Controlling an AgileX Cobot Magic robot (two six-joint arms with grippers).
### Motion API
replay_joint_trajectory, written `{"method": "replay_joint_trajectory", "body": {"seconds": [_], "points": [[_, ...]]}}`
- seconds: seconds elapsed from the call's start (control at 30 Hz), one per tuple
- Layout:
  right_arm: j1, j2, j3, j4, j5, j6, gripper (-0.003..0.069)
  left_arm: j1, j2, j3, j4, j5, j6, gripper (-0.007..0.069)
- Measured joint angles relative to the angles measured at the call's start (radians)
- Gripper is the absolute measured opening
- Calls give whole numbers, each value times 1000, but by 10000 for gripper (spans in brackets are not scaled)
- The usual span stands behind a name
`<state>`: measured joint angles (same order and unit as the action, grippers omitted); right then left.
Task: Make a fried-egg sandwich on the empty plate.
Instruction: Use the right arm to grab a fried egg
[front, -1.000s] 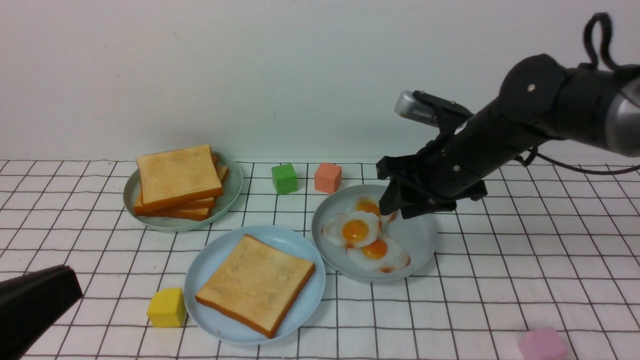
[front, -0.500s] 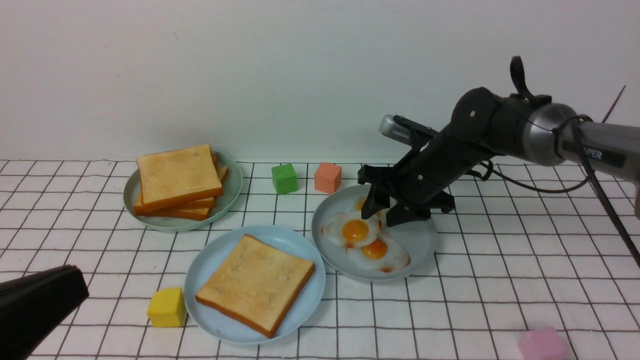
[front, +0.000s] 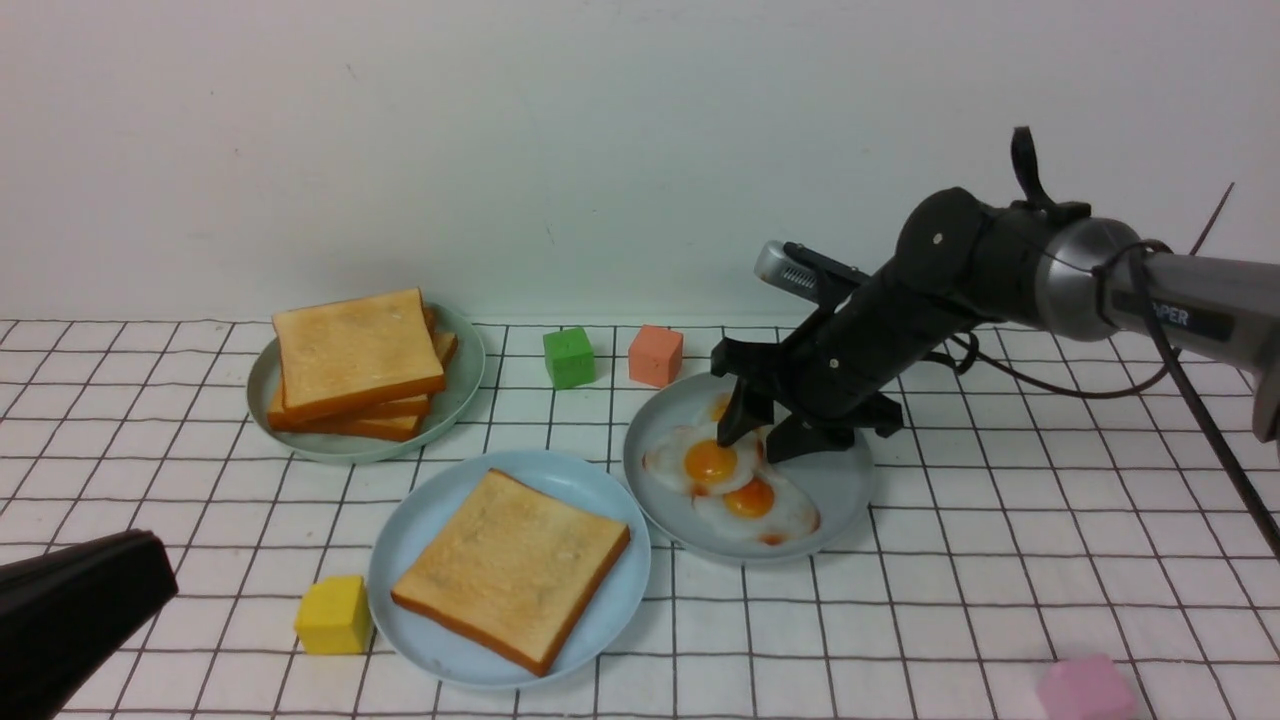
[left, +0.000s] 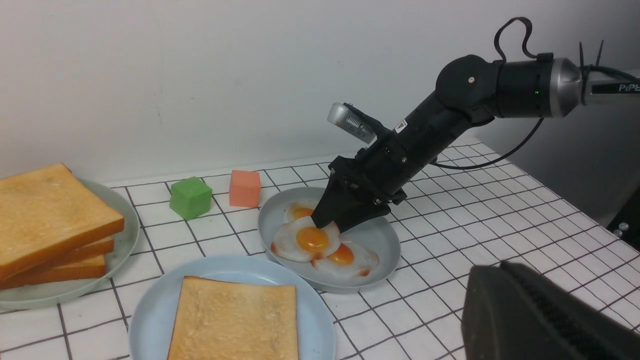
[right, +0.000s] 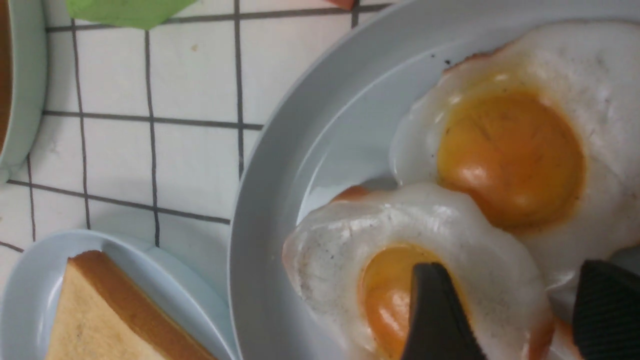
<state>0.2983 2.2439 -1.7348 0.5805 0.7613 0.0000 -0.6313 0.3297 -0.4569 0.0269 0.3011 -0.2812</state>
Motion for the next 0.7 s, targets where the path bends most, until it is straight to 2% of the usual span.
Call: {"method": "replay_joint_trajectory", "body": {"seconds": [0.3,0.57,0.63,0.67,0.7], "points": [[0,3,0,12,-11,0,374,0,0,0,0,0,0,-13],[0,12,-2,26,-12,0,318,0,0,0,-1,0,0,-13],[0,13,-2,26,-10,0,269,0,0,0,-1,0,0,-13],[0,13,-2,25,-11,0,269,0,0,0,-1,0,0,-13],[0,13,-2,25,-9,0,224,0,0,0,-1,0,0,-13]]}}
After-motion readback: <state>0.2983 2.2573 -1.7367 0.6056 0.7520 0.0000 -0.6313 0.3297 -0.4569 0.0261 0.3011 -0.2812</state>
